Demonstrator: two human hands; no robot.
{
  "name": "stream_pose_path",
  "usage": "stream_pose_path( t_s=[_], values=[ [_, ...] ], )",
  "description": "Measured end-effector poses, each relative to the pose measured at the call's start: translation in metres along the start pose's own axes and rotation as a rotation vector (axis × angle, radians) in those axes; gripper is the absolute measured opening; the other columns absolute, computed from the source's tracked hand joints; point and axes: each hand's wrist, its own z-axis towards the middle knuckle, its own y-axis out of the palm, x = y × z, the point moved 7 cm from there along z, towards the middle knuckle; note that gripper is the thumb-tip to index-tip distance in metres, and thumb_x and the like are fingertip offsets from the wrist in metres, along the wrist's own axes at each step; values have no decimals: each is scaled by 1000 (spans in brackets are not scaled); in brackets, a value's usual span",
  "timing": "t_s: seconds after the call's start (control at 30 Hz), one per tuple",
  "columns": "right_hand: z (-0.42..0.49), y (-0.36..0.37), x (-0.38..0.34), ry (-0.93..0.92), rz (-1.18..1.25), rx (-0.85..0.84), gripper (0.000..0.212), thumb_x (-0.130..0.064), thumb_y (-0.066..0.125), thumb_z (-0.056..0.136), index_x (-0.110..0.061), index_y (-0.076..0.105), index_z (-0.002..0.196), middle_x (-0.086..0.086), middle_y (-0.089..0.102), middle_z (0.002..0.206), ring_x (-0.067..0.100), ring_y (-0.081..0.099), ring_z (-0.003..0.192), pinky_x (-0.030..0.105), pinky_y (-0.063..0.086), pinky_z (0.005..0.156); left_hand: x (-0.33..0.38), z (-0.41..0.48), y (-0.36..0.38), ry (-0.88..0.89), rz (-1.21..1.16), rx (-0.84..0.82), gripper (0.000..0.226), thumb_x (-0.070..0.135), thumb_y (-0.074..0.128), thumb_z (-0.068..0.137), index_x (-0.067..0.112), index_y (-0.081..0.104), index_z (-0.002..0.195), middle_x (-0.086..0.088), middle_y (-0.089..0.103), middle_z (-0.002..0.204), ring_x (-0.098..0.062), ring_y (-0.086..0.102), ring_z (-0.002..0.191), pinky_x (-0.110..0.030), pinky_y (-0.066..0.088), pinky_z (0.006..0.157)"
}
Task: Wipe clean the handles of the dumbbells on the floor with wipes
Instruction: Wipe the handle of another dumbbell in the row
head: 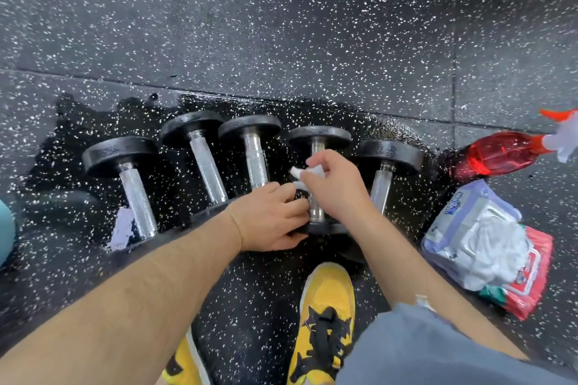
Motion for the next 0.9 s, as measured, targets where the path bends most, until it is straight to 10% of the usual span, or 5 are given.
stream_pose_path(
  t_s=[0.33,0.6,0.9],
  values=[
    [-3,2,-1,-76,-39,48,23,-14,53,94,-29,59,109,-11,59,108,12,55,98,25,39,77,0,6,-3,-66,-64,-143,31,45,62,86,17,73,91,2,65,100,-20,48,92,-35,43,73],
    [-12,-7,-17,-249,2,239,15,-25,60,98,-37,62,105,-16,63,104,1,54,100,18,40,77,-21,-50,-18,-162,21,-321,75,32,42,81,5,45,151,-12,44,157,-28,39,146,-47,33,121],
    [-7,40,-50,-475,-103,152,19,-17,61,98,-18,66,116,-10,59,111,1,52,103,16,43,91,-31,-77,-21,-178,126,-106,37,40,60,95,9,69,112,-5,60,108,-26,60,100,-39,46,91]
  ],
)
